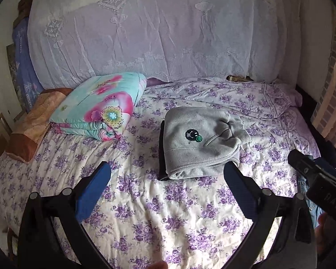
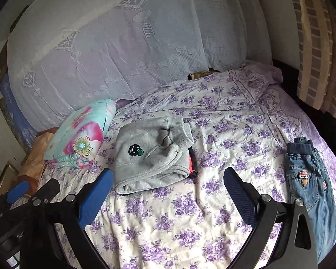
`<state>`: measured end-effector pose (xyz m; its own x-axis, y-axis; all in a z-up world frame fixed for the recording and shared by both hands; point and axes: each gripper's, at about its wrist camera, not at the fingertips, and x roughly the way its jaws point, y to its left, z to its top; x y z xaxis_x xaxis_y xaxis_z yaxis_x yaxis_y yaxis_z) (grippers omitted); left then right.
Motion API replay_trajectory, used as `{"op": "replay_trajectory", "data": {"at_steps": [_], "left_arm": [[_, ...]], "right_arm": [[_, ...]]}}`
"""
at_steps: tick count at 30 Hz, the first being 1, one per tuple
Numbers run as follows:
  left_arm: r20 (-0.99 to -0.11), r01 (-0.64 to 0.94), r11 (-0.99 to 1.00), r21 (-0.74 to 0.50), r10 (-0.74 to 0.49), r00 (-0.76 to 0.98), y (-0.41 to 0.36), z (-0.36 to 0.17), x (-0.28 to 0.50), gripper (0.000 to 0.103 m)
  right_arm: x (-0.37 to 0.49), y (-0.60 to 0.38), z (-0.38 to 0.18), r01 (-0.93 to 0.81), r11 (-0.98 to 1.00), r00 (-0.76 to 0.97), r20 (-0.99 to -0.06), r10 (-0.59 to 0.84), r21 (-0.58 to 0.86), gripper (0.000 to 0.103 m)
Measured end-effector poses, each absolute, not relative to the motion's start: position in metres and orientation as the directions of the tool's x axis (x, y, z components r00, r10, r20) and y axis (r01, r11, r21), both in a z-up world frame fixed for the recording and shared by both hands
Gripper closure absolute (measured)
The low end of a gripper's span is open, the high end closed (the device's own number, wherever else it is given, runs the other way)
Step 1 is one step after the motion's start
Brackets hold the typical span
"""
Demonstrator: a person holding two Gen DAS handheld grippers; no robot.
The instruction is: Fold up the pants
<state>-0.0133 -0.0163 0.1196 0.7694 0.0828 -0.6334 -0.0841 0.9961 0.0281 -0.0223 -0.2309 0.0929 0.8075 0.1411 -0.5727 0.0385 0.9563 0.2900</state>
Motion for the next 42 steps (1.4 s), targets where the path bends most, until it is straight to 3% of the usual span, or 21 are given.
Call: {"op": "replay_trajectory", "data": {"at_steps": [7,13,42], "left_arm": [[-0.652,-0.157,0.982,0.108,0.189,0.734,-0.016,0.112,-0.010,0.005],[-0.688,-0.150,0.989,0.010,0.116,0.717,-0.001,0.110,-0.008,0.005],[-0.694,-0.144,0.989,0.023,0.120,0.710,-0.007,0.107,-0.017,0.005]], "right_arm": [[-0.025,-0.204,0.093,-0.024,0.977,0.809,-0.570,0.143,0.211,0.004],[-0.024,-0.196,0.097,-0.054,0.981,0.811,-0.565,0.151,0.184,0.004],[-0.040,-0.198,0.097,-0.054,0.980,0.813,-0.562,0.153,0.189,0.004]]}}
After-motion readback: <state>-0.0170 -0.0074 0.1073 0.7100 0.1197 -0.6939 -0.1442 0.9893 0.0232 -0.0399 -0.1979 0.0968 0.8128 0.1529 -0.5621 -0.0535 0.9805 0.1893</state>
